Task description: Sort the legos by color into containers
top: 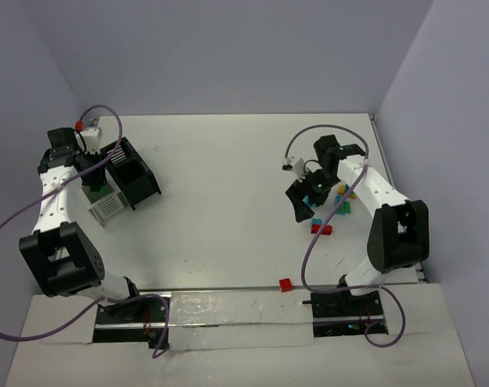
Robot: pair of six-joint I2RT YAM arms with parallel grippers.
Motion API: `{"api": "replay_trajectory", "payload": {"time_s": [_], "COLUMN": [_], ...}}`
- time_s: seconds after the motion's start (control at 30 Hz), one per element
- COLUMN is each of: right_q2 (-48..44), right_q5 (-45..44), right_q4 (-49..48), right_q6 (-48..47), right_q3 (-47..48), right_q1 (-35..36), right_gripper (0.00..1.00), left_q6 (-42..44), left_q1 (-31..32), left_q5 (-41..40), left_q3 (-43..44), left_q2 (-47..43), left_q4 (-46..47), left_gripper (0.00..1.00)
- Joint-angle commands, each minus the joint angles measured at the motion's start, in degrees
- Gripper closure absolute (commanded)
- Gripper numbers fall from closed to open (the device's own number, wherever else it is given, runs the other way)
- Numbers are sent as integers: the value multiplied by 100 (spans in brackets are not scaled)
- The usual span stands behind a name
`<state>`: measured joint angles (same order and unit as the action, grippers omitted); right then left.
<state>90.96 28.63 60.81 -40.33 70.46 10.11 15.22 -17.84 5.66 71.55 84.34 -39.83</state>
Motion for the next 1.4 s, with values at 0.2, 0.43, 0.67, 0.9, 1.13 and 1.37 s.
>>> {"api": "replay_trajectory", "payload": {"time_s": [0.2,0.43,0.67,0.9,1.13,1.37], "right_q2": [-1001,-1583,-1936,-2081,-1933,-1917], "right_q5": [136,352,277,239,334,-178], "right_q4": [293,396,214,132,3,-810], "right_q6": [-980,-1503,-1735,-1792,-1404,-319], "right_q3": [-599,-1109,-1651,-2079,-2356,-2775], "right_q1": [813,1612,2724,3519,4161,4620], "right_gripper": [1,4,13,13,17,21], "left_q6": [66,200,127,119,-2,-78], "left_q1": [-53,-55,-62,-54,-62,-53], "left_q5": [113,587,934,993,1113,1162], "left_q3": [257,466,676,652,773,776], "left_q2": [104,-153,-360,-588,-693,-888], "left_q4": [215,-8,-204,-202,-191,-10], "left_gripper": [31,14,14,13,12,12]}}
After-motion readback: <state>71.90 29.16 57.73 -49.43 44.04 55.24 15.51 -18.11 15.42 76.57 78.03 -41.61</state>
